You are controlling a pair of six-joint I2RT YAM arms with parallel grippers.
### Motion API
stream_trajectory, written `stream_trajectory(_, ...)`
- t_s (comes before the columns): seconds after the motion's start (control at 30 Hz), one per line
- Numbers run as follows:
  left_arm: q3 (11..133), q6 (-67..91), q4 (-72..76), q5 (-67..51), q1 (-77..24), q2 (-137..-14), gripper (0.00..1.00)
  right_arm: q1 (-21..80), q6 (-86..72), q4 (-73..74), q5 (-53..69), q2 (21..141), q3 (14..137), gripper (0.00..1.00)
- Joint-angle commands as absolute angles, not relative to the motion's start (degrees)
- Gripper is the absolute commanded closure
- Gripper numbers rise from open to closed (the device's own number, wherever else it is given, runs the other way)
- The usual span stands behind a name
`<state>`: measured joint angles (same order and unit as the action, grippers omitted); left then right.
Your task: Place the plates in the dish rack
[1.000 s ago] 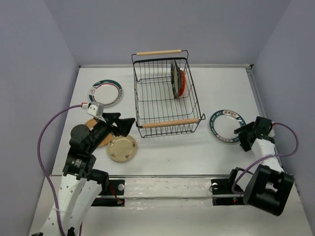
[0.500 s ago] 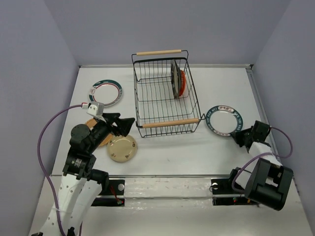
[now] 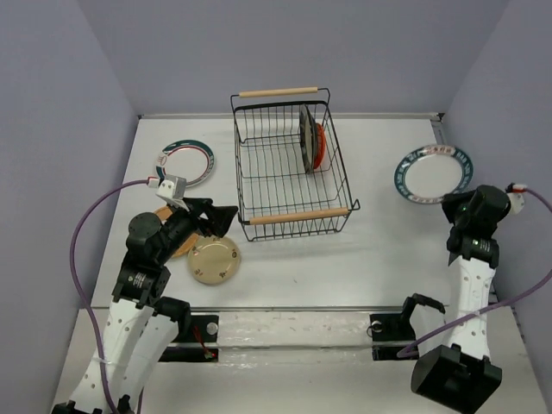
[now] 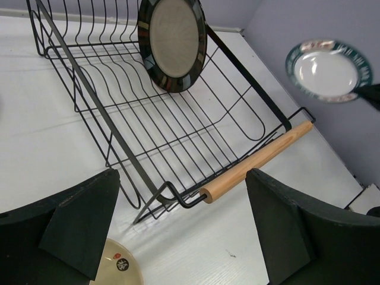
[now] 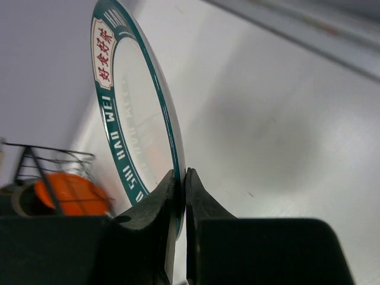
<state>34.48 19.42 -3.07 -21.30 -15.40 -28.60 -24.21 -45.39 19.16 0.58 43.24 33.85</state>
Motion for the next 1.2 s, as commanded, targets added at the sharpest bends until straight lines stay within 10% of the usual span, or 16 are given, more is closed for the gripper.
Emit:
stream_trajectory(0.0,36.9,18.8,-1.3,-22.9,-15.6,-29.1,0.02,-20.9,-42.1,13.9,-0.7,44.6,50.7,0.93)
stream_trajectory(0.5,36.8,18.7,-1.7,-21.4,-15.3,-29.4,0.02,34.3,-14.7,23.3,-38.9,86.7,102.6,0.93)
stream_trajectory(0.87,36.8,18.6,-1.8,-21.5,-15.2,-30.1,0.02,41.6,3.5,26.5,-59.8,114.7,128.0,0.93)
stream_trajectory(1.17,36.8,18.7,-1.6,-21.9,-15.1,-31.0,0.02,42.2,6.3,26.6,-62.5,119.7,126.2,0.93)
